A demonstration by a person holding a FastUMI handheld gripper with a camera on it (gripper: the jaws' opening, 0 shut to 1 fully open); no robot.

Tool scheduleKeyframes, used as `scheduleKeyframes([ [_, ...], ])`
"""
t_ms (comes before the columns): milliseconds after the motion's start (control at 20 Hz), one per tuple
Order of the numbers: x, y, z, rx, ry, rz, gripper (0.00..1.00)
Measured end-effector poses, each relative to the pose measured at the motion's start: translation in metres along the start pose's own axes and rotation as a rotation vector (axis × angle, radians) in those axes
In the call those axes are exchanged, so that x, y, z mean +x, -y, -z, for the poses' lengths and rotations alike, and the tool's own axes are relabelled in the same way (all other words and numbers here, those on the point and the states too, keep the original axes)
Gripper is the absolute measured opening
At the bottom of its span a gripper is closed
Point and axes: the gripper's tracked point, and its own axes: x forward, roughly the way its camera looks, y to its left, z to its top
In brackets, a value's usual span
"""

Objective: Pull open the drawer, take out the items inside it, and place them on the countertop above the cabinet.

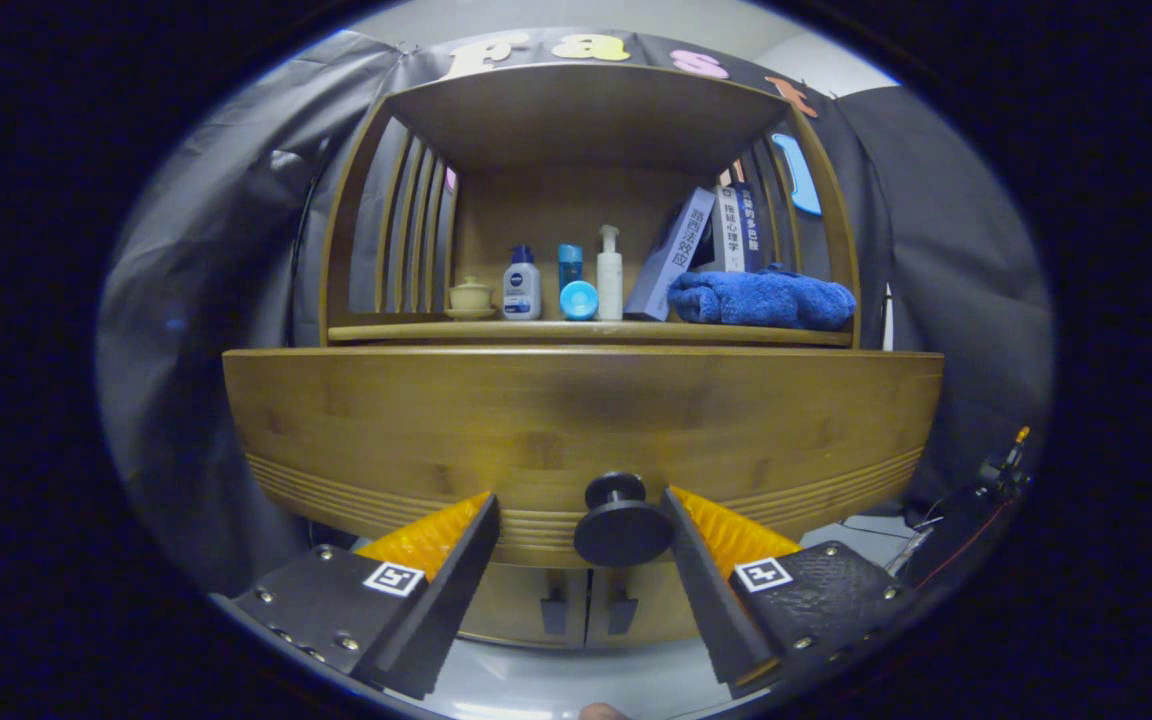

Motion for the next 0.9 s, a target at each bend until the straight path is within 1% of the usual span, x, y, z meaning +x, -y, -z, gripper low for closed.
scheduleKeyframes([
  [250, 0.021, -0.003, -0.001, 0.031, 0.028, 0.000, 0.97],
  [450, 0.048, -0.005, -0.004, 0.038, 0.091, 0.007, 0.97],
  [750, 0.077, -0.009, -0.004, 0.108, 0.114, 0.008, 0.97],
  [900, 0.088, -0.010, -0.008, 0.119, 0.144, 0.009, 0.97],
])
